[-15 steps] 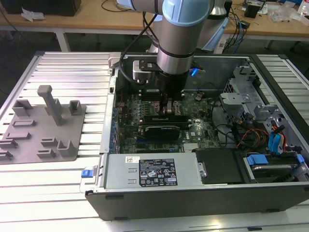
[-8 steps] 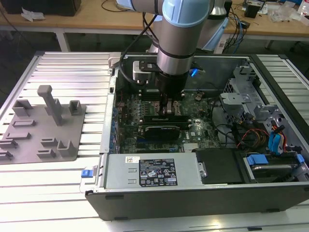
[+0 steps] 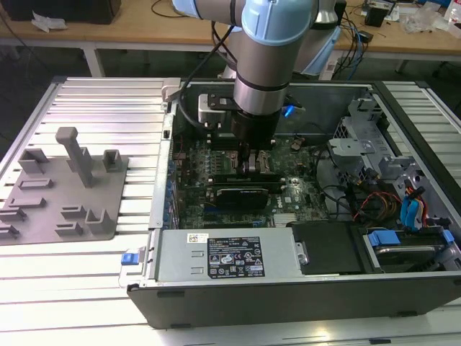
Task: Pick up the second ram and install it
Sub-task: 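Insert the second ram into the second slot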
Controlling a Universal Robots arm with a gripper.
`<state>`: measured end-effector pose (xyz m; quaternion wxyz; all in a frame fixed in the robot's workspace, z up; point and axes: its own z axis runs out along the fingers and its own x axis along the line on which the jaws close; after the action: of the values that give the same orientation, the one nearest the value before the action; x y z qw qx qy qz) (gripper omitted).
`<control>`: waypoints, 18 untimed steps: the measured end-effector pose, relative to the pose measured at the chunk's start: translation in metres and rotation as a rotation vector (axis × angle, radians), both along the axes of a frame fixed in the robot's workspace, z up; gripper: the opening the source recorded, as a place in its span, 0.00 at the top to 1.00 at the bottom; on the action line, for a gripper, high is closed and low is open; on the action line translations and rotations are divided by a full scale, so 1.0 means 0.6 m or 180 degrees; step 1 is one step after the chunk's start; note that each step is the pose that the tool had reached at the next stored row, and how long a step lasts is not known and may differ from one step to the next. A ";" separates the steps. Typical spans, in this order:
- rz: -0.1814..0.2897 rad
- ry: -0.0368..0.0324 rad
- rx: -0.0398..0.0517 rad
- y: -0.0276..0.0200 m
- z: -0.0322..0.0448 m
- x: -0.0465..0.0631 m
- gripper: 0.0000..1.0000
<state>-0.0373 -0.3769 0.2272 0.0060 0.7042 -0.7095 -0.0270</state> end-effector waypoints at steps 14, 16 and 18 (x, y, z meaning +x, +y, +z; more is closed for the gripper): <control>0.0000 0.0000 0.0002 0.0001 0.015 0.000 0.76; 0.0000 0.0000 0.0002 0.0001 0.022 0.001 0.76; 0.0000 0.0000 0.0002 0.0001 0.022 0.009 0.76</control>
<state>-0.0321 -0.3768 0.2405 0.0058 0.7042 -0.7095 -0.0272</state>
